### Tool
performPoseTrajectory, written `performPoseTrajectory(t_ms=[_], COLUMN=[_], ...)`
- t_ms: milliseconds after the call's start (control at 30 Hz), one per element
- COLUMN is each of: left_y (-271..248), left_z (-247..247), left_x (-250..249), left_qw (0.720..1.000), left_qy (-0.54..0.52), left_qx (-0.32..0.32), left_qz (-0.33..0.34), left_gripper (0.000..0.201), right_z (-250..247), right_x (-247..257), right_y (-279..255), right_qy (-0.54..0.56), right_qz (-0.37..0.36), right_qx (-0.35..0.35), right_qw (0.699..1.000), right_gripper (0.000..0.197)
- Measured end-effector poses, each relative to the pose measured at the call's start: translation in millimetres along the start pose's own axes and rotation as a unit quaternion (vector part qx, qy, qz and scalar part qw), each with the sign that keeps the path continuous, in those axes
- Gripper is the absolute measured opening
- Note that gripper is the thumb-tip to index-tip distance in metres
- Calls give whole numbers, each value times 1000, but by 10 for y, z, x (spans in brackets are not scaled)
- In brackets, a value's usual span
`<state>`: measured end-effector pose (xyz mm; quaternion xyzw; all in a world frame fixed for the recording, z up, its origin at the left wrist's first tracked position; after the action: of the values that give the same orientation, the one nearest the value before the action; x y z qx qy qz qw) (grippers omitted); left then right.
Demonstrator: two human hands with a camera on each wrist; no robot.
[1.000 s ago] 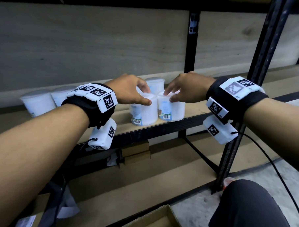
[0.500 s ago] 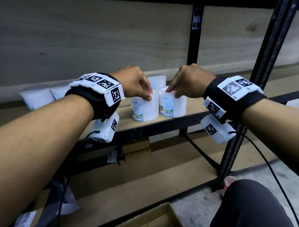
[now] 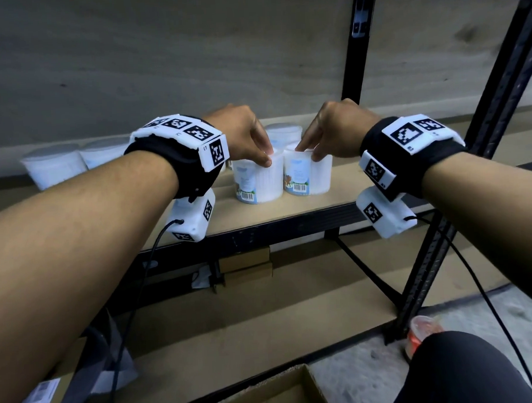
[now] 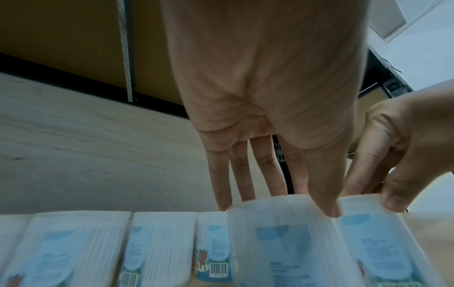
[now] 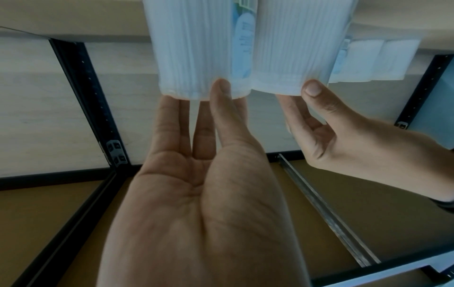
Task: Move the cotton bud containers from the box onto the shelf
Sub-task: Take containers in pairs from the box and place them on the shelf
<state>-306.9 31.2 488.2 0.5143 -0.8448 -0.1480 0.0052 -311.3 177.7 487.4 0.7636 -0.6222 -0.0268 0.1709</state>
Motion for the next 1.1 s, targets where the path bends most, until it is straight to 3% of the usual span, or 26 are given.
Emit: performPoseTrajectory(t_ms=[300,1100], left_y=[235,442], left_z=[62,147], left_x=[136,294], left_qw=[1000,999], left_qy=[7,-13], left_qx=[-16,-35], left_qz=[-7,11], left_gripper=[25,27], right_z=[128,221], right_x=[-67,-258], right_y=[287,532], right_qy=[-1,39], right_qz=[19,-41], right_qx=[6,-21], right_qw=[1000,998], right_gripper=[28,32])
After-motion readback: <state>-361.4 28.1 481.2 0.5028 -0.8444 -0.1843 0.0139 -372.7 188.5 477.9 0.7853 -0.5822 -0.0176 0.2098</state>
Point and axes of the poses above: each hand's wrist, its own y-axis towards the middle knuckle, its own z-axis out of the palm, x = y × z, the point moved 10 cm from there along y, towards the middle knuckle, and after that the axes turned 3 degrees about z, right-handed, at the moved point
